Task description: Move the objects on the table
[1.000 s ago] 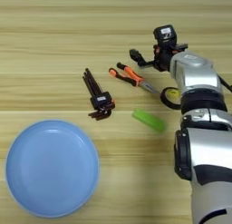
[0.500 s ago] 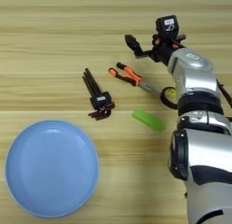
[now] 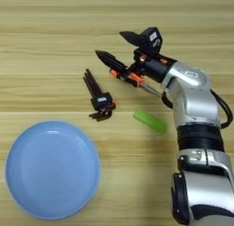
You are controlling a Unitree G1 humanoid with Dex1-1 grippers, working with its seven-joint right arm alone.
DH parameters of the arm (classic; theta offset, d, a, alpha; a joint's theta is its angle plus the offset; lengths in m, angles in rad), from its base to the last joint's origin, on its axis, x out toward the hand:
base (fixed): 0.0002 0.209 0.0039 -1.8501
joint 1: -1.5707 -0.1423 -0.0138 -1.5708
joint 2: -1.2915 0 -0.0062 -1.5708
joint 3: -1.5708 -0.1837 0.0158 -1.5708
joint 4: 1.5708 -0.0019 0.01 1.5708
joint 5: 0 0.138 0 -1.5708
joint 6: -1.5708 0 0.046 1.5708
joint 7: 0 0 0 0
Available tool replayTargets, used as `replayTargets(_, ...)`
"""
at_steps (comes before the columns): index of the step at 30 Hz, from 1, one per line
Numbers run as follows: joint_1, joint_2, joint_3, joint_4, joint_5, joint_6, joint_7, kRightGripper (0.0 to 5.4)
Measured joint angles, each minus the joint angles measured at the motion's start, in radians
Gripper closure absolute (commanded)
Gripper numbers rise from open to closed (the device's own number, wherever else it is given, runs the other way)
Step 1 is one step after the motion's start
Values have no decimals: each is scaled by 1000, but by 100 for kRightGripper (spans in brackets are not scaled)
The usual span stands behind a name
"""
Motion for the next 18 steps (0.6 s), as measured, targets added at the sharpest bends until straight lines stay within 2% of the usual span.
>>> replayTargets(4,87,-10,45,-189,38,41,82,3)
replayTargets(9,185,-53,111,-372,70,97,179,3)
replayTargets(13,257,-99,188,-441,71,119,283,3)
replayTargets(18,278,-137,250,-453,71,138,380,3)
